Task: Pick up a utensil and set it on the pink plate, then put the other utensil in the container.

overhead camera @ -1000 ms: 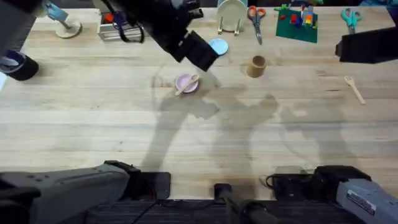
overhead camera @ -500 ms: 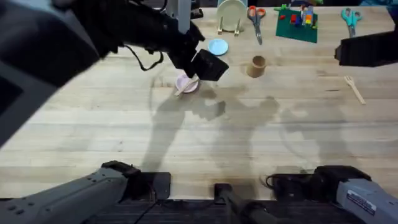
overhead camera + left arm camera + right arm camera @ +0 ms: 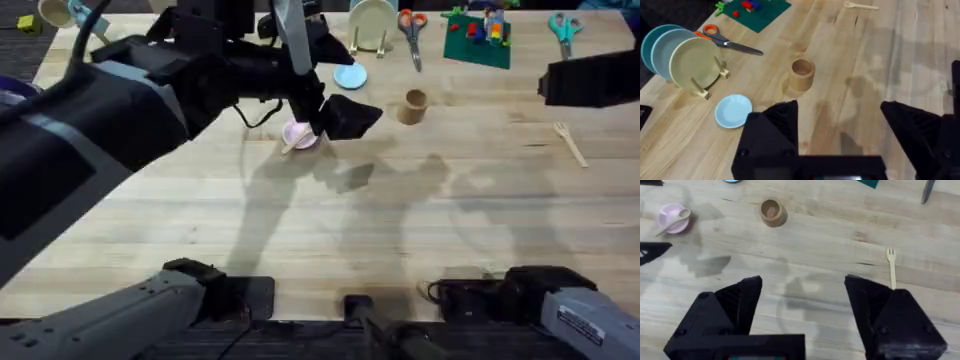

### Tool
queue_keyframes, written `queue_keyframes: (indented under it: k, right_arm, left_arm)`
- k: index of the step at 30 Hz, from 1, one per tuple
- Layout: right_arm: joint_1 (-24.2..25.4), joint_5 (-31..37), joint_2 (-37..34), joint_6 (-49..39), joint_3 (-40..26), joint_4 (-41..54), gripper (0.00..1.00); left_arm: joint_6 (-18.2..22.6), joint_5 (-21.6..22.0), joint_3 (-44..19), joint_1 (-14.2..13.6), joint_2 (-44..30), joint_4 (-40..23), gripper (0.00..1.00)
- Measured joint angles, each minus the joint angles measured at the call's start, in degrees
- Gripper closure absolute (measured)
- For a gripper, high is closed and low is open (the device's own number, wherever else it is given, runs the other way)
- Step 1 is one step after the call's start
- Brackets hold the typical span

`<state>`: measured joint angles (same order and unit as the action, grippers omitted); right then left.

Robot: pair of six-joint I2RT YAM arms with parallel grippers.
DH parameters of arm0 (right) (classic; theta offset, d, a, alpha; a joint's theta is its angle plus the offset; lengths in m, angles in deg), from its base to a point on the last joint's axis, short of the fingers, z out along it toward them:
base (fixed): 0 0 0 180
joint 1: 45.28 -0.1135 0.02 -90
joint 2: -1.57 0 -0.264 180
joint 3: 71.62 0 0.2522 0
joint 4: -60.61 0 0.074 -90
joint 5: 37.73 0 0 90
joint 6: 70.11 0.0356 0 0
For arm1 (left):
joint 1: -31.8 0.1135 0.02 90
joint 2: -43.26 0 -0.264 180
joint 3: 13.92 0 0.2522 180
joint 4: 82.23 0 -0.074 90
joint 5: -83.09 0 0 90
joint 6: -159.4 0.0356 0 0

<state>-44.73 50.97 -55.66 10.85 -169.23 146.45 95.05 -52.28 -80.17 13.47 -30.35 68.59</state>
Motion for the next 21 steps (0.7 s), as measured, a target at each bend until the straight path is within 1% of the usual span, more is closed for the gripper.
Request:
queue_keyframes:
  k: [6,9,12,17,21]
  right_arm:
    - [0.0,0.0,-1.2,0.0,0.0,1.3,0.006]
    - [0.0,0.0,-3.6,0.0,-0.1,2.6,0.006]
    - [0.0,0.3,-6.4,0.0,-0.1,3.3,0.006]
    - [0.2,3.9,-9.4,0.0,-0.1,4.4,0.007]
    - [2.7,6.1,-9.7,-0.7,-0.1,4.7,0.007]
  left_arm:
    - [0.0,0.0,0.0,0.0,0.0,-0.7,0.005]
    - [0.0,0.4,0.0,0.0,0.0,-0.8,0.004]
    - [-0.1,1.9,0.0,0.0,0.0,-1.1,0.005]
    - [-0.2,3.7,0.0,0.0,0.0,-1.7,0.005]
    - [-0.2,4.4,0.0,0.0,0.0,-1.7,0.006]
